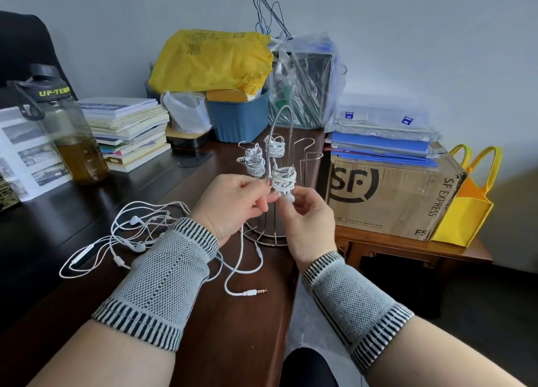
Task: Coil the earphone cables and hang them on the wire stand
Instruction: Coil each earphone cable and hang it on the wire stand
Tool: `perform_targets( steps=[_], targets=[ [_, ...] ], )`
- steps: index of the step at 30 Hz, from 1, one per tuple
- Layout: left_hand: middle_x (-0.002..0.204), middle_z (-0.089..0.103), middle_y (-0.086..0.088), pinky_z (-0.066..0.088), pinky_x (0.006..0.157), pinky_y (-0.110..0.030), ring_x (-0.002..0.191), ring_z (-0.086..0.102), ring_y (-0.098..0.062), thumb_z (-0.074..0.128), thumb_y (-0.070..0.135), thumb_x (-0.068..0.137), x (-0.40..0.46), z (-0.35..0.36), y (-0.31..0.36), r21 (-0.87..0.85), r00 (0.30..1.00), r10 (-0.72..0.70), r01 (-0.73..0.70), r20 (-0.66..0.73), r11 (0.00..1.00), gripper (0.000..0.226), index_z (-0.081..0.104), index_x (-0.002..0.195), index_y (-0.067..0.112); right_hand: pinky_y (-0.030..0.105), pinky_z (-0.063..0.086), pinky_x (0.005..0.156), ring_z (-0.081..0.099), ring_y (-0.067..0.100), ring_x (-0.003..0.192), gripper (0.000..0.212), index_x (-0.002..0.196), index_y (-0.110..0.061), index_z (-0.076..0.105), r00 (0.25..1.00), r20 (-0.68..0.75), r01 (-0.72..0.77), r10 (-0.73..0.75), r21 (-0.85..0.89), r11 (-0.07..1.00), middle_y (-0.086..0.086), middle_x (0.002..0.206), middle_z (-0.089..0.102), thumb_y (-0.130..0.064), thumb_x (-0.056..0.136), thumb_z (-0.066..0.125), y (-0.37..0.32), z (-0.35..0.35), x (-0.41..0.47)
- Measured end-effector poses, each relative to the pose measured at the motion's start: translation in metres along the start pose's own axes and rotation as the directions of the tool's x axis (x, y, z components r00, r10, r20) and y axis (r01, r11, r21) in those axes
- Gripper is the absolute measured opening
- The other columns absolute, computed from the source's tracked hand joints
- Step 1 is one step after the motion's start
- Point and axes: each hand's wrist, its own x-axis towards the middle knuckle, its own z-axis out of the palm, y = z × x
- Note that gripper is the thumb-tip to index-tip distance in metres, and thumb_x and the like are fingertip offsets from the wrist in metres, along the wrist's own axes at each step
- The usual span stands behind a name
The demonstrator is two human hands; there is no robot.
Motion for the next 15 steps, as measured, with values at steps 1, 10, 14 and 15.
perform_targets(
  steps=[1, 10, 14, 15],
  targets=[
    [0.092, 0.075, -0.009, 0.056, 0.085, -0.036, 0.089, 0.073, -0.014, 0.056, 0.008, 0.095, 0.000, -0.002, 0.001, 0.036, 1.000, 0.002, -0.002, 0.003, 0.999, 0.054, 0.055, 0.041, 0.013, 0.023, 0.049, 0.068, 0.059, 0.001, 0.067, 0.006, 0.088, -0.028, 0.061, 1.000, 0.001, 0.007, -0.007, 0.000, 1.000, -0.009, 0.077, 0.066, -0.023, 0.090, 0.063, 0.001, 0.003, -0.003],
    [0.075, 0.076, -0.002, 0.060, 0.078, -0.038, 0.075, 0.074, -0.013, 0.063, 0.025, 0.092, 0.007, -0.033, 0.016, 0.498, 1.000, -0.001, -0.009, 0.021, 0.867, 0.021, 0.075, 0.078, 0.015, 0.018, 0.044, 0.061, 0.055, 0.008, 0.064, 0.010, 0.085, -0.030, 0.053, 0.999, 0.051, 0.011, -0.011, 0.011, 1.000, 0.000, 0.073, 0.063, -0.026, 0.091, 0.059, 0.006, 0.005, -0.002],
    [0.073, 0.074, 0.002, 0.042, 0.052, -0.025, 0.052, 0.053, -0.013, 0.057, 0.016, 0.092, 0.009, -0.026, 0.011, 0.529, 1.000, -0.004, 0.008, -0.008, 0.848, 0.022, 0.075, 0.081, 0.021, 0.031, 0.048, 0.069, 0.051, 0.007, 0.060, 0.005, 0.088, -0.023, 0.058, 0.996, 0.085, -0.003, -0.005, 0.094, 0.996, -0.013, 0.059, 0.054, -0.025, 0.091, 0.059, 0.008, 0.007, 0.001],
    [0.069, 0.071, 0.000, 0.037, 0.051, -0.024, 0.049, 0.046, -0.012, 0.057, 0.016, 0.091, 0.009, -0.023, 0.010, 0.532, 1.000, -0.006, 0.020, -0.027, 0.846, 0.022, 0.075, 0.079, 0.020, 0.033, 0.048, 0.068, 0.050, 0.006, 0.059, 0.010, 0.083, -0.022, 0.057, 0.996, 0.088, -0.001, -0.008, 0.107, 0.994, -0.014, 0.055, 0.052, -0.026, 0.092, 0.059, 0.008, 0.007, 0.002]
  ],
)
